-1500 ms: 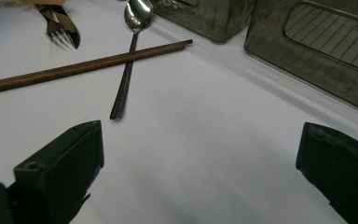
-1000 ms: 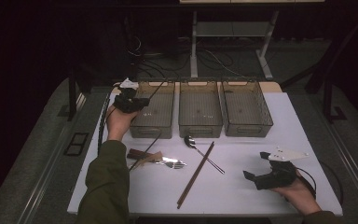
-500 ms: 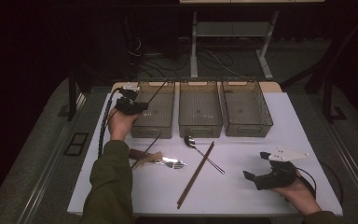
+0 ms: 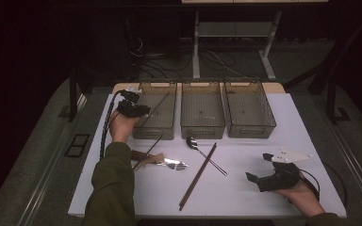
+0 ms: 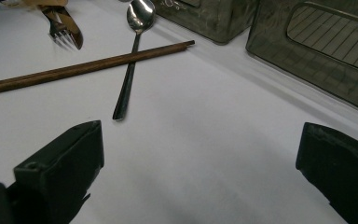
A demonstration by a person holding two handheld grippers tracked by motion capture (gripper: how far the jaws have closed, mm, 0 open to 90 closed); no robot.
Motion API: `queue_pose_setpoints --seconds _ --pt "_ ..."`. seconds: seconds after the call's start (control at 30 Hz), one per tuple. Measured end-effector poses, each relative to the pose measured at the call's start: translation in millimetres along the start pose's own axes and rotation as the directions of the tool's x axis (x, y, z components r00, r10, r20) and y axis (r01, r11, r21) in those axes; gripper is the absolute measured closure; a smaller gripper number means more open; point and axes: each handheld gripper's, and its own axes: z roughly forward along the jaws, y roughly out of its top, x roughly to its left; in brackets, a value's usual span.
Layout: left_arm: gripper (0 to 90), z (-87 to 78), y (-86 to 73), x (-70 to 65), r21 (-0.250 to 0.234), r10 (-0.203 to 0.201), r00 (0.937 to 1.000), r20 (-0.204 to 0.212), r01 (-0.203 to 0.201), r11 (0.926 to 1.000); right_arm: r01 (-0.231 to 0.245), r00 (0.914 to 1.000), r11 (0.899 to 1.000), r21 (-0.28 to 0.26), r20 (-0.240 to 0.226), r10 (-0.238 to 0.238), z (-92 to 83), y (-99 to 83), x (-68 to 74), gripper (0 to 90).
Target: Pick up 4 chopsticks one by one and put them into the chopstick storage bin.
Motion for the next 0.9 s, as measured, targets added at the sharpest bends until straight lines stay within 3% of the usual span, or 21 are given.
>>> queue_pose_setpoints --seconds 0.27,0.47,0.9 --pt "61.2 -3.9 2.6 -3.6 -0.047 0.005 0.9996 0.028 -0.004 0.9989 -0.001 1.0000 1.000 -0.001 0.001 0.001 0.0 0.0 -0.1 1.0" --pt "52.4 -17.9 6.7 -9.5 -0.092 -0.001 0.9983 0.058 0.006 0.9957 -0.001 1.0000 1.000 -0.001 0.002 0.001 -0.2 0.0 0.1 0.9" --pt "40.2 -43.7 -13.1 -32.1 -0.120 0.044 0.9957 0.082 -0.034 0.9922 0.003 1.0000 1.000 -0.002 0.004 -0.003 -0.5 0.2 0.6 1.0"
